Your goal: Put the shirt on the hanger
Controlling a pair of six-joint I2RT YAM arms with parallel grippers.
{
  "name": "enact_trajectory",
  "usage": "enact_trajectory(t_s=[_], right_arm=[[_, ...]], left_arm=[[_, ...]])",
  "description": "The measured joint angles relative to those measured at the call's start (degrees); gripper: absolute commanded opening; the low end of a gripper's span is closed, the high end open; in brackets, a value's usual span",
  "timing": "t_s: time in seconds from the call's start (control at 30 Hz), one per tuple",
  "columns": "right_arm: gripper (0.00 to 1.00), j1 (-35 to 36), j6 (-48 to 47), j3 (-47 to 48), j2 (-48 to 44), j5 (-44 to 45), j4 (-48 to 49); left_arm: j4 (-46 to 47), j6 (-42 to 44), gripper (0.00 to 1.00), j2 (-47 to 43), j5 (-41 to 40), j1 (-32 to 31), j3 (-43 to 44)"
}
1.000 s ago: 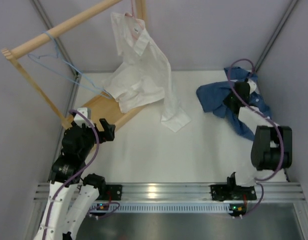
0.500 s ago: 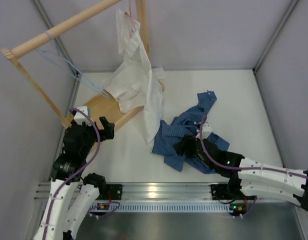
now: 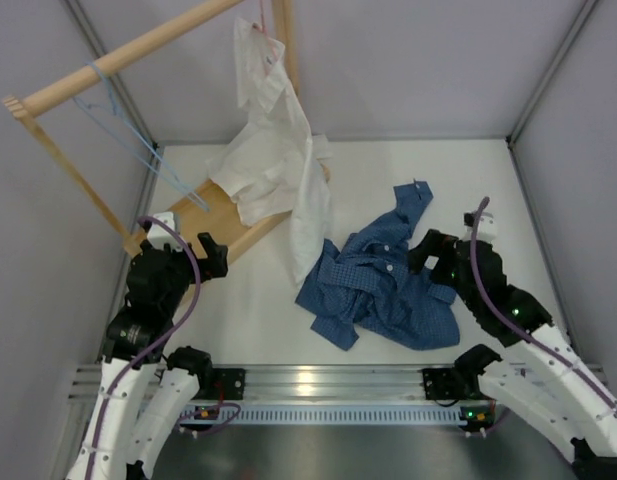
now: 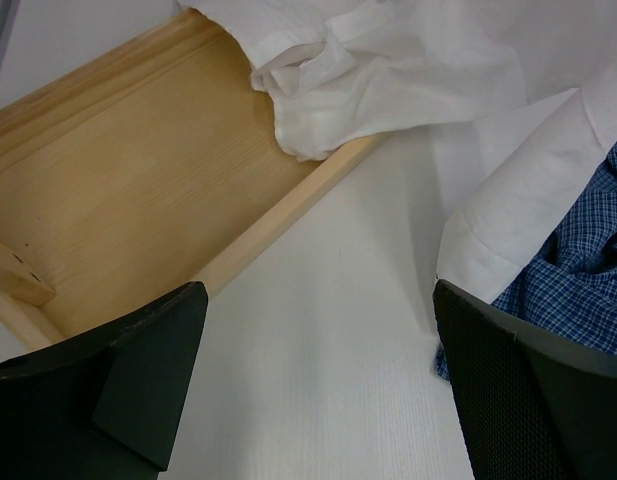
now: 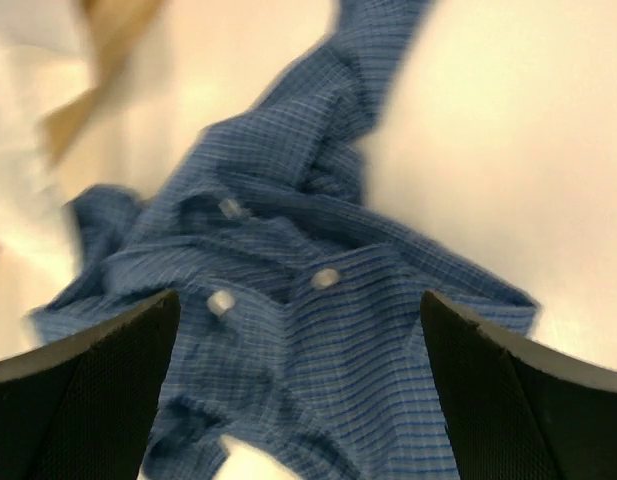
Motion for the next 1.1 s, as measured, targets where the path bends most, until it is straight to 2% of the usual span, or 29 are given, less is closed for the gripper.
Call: enact_trajectory(t_s=[0.13, 0.23, 0.3, 0.33, 0.4, 0.5, 0.53, 0.6, 0.63, 0.8, 0.93, 1.0, 1.1], right_arm=[[0.99, -18.27, -4.39, 1.14, 11.41, -9.07, 0.09], [0.99, -26.38, -8.5, -0.7, 19.06, -18.88, 1.99], [0.95, -27.93, -10.54, -2.62, 21.55, -26.4, 4.5], [0.87, -28.04, -11.45, -3.52, 23.47, -31.23, 6.32], [0.8, -27.82, -12.52, -4.96, 28.94, -41.79, 12.02], [0.68, -26.25, -13.92, -5.18, 36.76, -50.03, 16.81], [0.43, -25.35, -14.53, -5.18, 38.34, -51.47, 17.4], [0.03, -23.78, -15.76, -5.18, 39.04, -53.07, 17.75], [0.0, -23.26, -15.91, -5.18, 38.36, -53.59, 18.08], [0.0, -21.44, -15.93, -2.71, 27.67, -50.07, 16.06], [0.0, -16.13, -18.53, 9.09, 21.53, -46.36, 12.24], [0.0, -10.4, -19.78, 15.85, 20.76, -42.86, 11.06], [0.0, 3.26, -20.09, 20.37, 18.58, -37.24, 11.78]], left_arm=[[0.09, -0.11, 0.98, 0.39, 0.04, 0.0, -0.11], [0.09, -0.11, 0.98, 0.79, 0.68, 0.0, -0.13], [0.15, -0.09, 0.98, 0.92, 1.33, 0.0, -0.22], [0.2, -0.09, 0.98, 0.98, 1.79, 0.0, -0.28], [0.35, -0.07, 0.98, 1.25, 2.69, 0.0, -0.35], [0.55, -0.04, 0.98, 1.88, 3.63, 0.0, -0.35], [0.55, -0.04, 0.98, 2.01, 3.89, 0.0, -0.39], [0.57, -0.04, 0.98, 2.23, 5.01, 0.0, -0.46], [0.63, -0.04, 0.98, 2.29, 5.46, -0.02, -0.48], [0.76, 0.0, 0.98, 2.51, 7.76, 0.0, -0.5], [0.9, -1.27, 0.98, 2.05, 9.75, 0.0, -0.48], [1.14, -2.38, 0.98, 1.16, 10.67, 0.0, -0.48], [1.31, -3.87, 0.98, -0.37, 10.73, 0.0, 0.26]])
